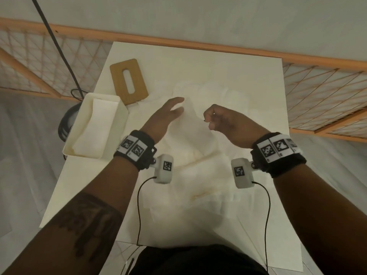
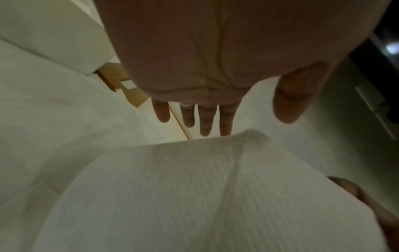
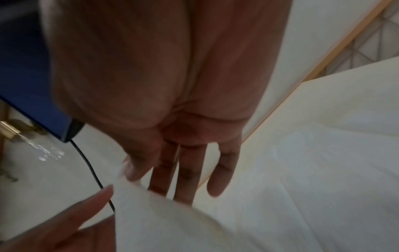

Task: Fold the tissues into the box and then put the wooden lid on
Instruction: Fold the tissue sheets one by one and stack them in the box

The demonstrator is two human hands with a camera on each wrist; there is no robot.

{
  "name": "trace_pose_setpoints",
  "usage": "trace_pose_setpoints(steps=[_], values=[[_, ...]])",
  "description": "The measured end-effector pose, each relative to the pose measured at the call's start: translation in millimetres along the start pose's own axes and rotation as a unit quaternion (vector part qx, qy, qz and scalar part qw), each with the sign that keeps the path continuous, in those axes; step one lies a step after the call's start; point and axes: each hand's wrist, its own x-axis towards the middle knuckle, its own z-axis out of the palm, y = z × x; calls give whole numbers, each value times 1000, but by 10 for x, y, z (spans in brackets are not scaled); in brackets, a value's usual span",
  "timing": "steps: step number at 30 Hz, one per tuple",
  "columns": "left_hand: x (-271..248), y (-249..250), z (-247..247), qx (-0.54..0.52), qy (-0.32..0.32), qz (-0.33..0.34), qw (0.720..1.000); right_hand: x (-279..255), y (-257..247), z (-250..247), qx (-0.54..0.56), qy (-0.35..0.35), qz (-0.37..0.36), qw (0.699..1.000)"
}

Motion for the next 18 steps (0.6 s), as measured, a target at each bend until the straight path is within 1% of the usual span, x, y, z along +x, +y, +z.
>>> trace_pose_setpoints(steps=[2,4,6,7,8,9,10,11,12,13,14,15,16,18], values=[[22,56,19,-31,-49,-21,998,-28,-49,-123,30,-43,-16,999],[21,37,59,-102,-104,-67,987,-56,-86,-205,71,-86,-23,993],[-13,4,109,-148,-150,-94,973,-80,-88,-280,133,-85,-12,987],[-44,-20,137,-162,-156,-101,969,-83,-41,-282,181,-54,-3,982],[-83,-41,171,-178,-146,-106,967,-87,20,-270,241,-10,5,970],[-111,-79,206,-203,-121,-112,965,-97,96,-224,301,42,28,952],[-145,-113,250,-239,-88,-116,960,-114,182,-147,364,90,72,924],[-181,-146,301,-286,-52,-118,949,-133,271,-52,425,115,131,888],[-207,-187,352,-337,-21,-119,934,-163,361,62,467,114,184,857],[-217,-243,398,-378,5,-118,918,-202,448,179,491,90,219,838],[-232,-279,441,-403,26,-118,907,-244,483,299,503,59,231,831],[-257,-308,476,-413,41,-121,902,-278,486,413,501,37,227,834],[-284,-328,507,-413,50,-124,901,-303,473,511,496,33,219,840],[-339,-356,564,-413,56,-128,900,-296,455,632,486,67,197,849]])
